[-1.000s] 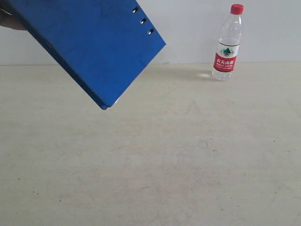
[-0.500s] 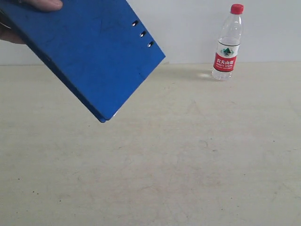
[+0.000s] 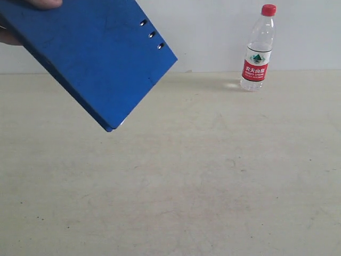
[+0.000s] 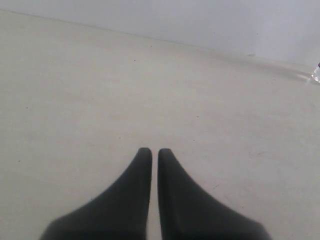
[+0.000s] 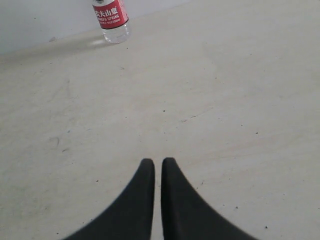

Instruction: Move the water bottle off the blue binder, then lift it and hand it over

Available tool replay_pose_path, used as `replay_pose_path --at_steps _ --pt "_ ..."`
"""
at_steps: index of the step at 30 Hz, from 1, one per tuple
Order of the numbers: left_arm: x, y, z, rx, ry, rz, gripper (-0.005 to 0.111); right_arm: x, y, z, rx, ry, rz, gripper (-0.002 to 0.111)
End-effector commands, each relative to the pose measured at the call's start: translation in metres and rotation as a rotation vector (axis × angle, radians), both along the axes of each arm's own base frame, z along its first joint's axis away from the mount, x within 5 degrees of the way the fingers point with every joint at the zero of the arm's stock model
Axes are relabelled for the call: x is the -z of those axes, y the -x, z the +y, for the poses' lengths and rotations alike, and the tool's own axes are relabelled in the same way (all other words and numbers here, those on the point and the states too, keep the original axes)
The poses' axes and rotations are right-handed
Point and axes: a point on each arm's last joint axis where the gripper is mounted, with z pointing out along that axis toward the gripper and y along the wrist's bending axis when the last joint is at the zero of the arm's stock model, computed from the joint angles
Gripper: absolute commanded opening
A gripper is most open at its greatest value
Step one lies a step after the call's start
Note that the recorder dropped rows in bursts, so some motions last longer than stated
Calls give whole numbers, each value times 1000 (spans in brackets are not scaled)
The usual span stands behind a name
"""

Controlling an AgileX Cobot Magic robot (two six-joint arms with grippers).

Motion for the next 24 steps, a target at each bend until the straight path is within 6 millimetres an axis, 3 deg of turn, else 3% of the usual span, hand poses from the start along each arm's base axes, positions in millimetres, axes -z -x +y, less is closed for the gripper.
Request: replay_pose_path --at_steps 1,11,19,24 --pt "0 0 0 -2 -10 -8 5 -2 0 0 2 13 -14 1" --pt "0 0 0 -2 -10 -8 5 -7 -2 -4 21 70 -73 1" --pt "0 0 0 -3 -10 -10 5 -12 -3 -4 -76 336 -122 1" --pt "0 0 0 -3 -10 -10 5 -13 -3 -4 -83 361 -128 1"
